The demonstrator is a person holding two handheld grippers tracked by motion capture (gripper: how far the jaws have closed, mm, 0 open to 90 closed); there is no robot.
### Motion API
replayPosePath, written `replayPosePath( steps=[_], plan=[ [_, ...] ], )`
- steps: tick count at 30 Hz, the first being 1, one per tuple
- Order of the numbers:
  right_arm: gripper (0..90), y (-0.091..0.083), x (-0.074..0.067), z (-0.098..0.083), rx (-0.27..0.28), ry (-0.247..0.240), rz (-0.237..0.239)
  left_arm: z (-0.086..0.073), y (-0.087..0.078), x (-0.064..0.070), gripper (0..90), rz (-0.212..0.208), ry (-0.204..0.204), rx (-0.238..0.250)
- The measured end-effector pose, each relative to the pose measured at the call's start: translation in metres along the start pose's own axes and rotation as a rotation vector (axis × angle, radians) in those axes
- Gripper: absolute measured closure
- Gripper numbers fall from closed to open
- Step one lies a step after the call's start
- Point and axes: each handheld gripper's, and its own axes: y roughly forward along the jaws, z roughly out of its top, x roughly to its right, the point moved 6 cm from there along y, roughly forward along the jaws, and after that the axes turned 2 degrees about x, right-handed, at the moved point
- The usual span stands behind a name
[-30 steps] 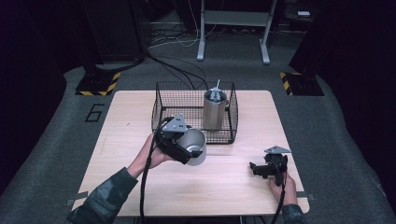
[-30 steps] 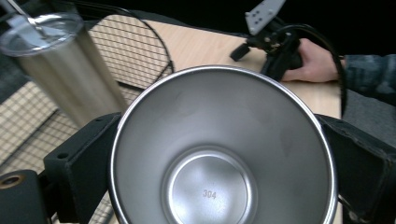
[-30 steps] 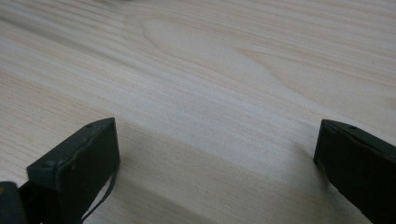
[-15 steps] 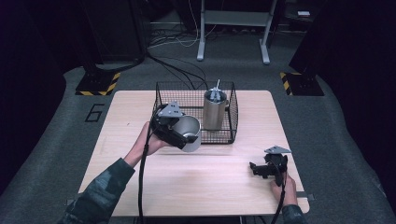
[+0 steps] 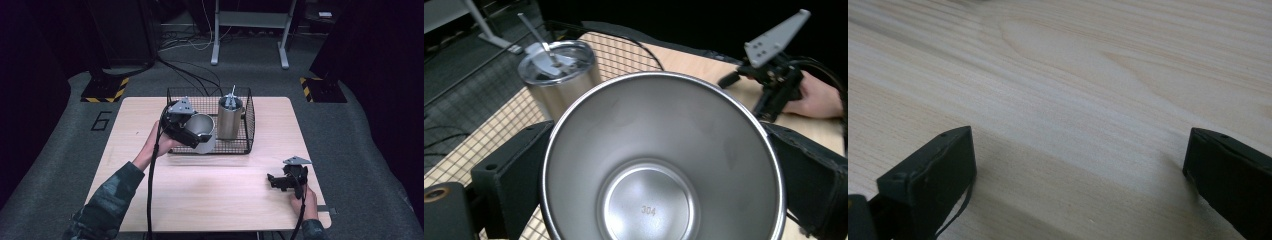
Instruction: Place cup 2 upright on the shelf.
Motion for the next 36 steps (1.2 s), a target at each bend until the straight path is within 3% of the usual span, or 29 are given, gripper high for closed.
replayPosePath(
  steps=[2,5,13,16,19,22,32,36],
  plan=[
    [0.0,0.000,0.000,0.000,0.000,0.000,0.000,0.001,0.002,-0.004,6.2,-0.002,-0.020,0.006],
    [0.0,0.000,0.000,0.000,0.000,0.000,0.000,0.004,0.004,-0.011,6.1,0.023,0.004,-0.011],
    [0.0,0.000,0.000,0.000,0.000,0.000,0.000,0.010,0.008,-0.027,6.1,0.041,0.001,-0.008],
    [0.0,0.000,0.000,0.000,0.000,0.001,0.000,0.008,0.011,-0.034,6.2,0.059,0.013,-0.028],
    [0.0,0.000,0.000,0.000,0.001,0.001,0.000,0.006,0.014,-0.041,6.1,0.062,-0.011,-0.018],
    [0.0,0.000,0.000,0.000,0.000,0.000,0.000,0.006,0.016,-0.047,6.2,0.074,-0.006,-0.020],
    [0.0,0.000,0.000,0.000,-0.003,-0.003,0.002,0.005,0.033,-0.059,6.1,0.083,-0.017,-0.014],
    [0.0,-0.002,0.000,-0.001,-0.005,-0.020,0.010,0.001,0.038,-0.065,6.1,0.100,-0.015,-0.037]
  ],
)
